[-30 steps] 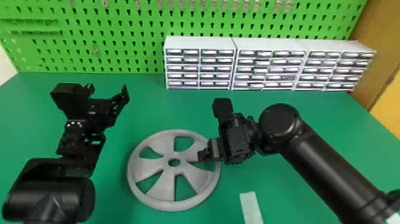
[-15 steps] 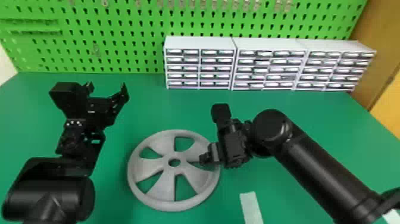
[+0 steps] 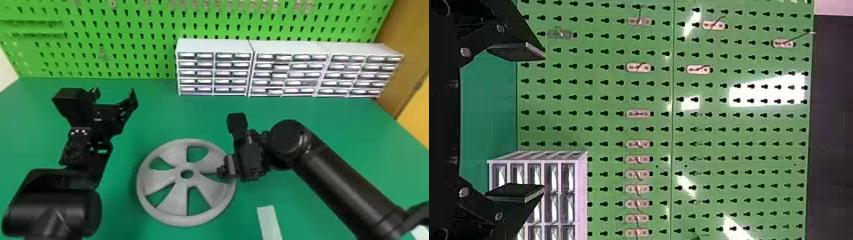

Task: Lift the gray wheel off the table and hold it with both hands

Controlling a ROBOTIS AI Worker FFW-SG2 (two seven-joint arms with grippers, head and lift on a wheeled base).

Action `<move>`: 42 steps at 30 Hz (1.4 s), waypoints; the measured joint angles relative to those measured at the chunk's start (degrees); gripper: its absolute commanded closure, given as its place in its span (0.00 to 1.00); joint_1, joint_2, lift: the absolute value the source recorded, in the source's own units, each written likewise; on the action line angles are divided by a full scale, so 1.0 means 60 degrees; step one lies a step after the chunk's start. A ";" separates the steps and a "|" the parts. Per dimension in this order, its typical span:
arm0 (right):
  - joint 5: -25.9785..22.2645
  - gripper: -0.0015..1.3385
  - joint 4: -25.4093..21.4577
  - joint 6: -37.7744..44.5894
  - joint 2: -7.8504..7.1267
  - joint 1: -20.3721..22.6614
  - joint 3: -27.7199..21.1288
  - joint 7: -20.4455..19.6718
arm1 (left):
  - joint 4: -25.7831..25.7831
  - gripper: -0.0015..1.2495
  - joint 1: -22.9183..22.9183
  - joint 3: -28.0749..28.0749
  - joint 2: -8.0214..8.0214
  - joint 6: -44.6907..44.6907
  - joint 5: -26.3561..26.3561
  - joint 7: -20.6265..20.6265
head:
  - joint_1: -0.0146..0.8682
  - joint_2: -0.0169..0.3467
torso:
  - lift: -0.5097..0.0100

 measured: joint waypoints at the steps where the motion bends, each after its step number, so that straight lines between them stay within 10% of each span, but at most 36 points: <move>1: -0.0009 0.53 0.0000 0.0006 0.0000 0.0002 -0.0008 0.0000 | 0.0000 0.26 0.0000 -0.0002 0.0000 -0.0003 0.0000 0.0000 | 0.82 0.09 | 0.79; 14: -0.0089 0.91 0.0005 0.0083 0.0016 0.0015 -0.0098 -0.0002 | 0.0000 0.26 -0.0011 -0.0019 0.0000 -0.0017 -0.0011 0.0000 | 0.82 0.09 | 0.79; 42: 0.0094 0.92 -0.0125 0.0212 0.0060 0.0030 -0.0396 0.0000 | 0.0000 0.26 0.0012 -0.0029 0.0000 -0.0020 -0.0015 0.0000 | 0.82 0.09 | 0.79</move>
